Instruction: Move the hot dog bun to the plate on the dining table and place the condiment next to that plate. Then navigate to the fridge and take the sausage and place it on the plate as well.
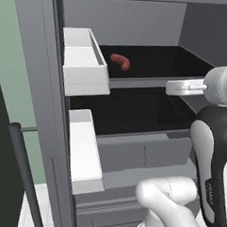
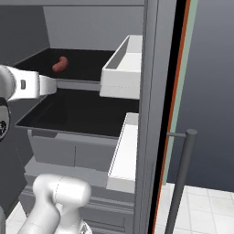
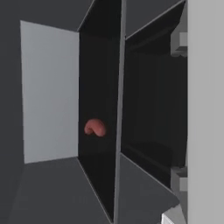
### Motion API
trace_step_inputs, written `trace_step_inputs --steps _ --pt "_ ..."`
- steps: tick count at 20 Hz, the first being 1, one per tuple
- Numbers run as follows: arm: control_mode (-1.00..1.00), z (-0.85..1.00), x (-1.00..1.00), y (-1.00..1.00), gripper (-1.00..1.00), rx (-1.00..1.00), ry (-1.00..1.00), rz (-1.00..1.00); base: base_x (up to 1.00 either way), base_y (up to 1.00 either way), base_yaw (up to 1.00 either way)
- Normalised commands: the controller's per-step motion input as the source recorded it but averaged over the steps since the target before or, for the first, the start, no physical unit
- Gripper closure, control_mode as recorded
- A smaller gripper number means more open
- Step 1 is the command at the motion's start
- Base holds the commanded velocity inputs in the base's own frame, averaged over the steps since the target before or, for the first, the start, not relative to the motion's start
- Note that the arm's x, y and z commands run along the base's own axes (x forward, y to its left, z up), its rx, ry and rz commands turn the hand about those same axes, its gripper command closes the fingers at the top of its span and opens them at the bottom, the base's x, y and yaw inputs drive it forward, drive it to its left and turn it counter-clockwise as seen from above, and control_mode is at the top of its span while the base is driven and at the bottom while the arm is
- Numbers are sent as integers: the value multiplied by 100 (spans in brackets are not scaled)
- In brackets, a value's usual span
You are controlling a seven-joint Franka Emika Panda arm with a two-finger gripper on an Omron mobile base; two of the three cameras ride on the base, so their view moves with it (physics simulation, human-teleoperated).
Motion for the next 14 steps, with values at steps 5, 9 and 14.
trace_step_inputs --steps 5,9,14 --pt "-100 11 64 36 -100 -4 0 0 0 0 0" --pt "-100 0 56 27 -100 0 0 0 0 0 0" --pt "-100 0 52 8 -100 0 4 0 0 0 0"
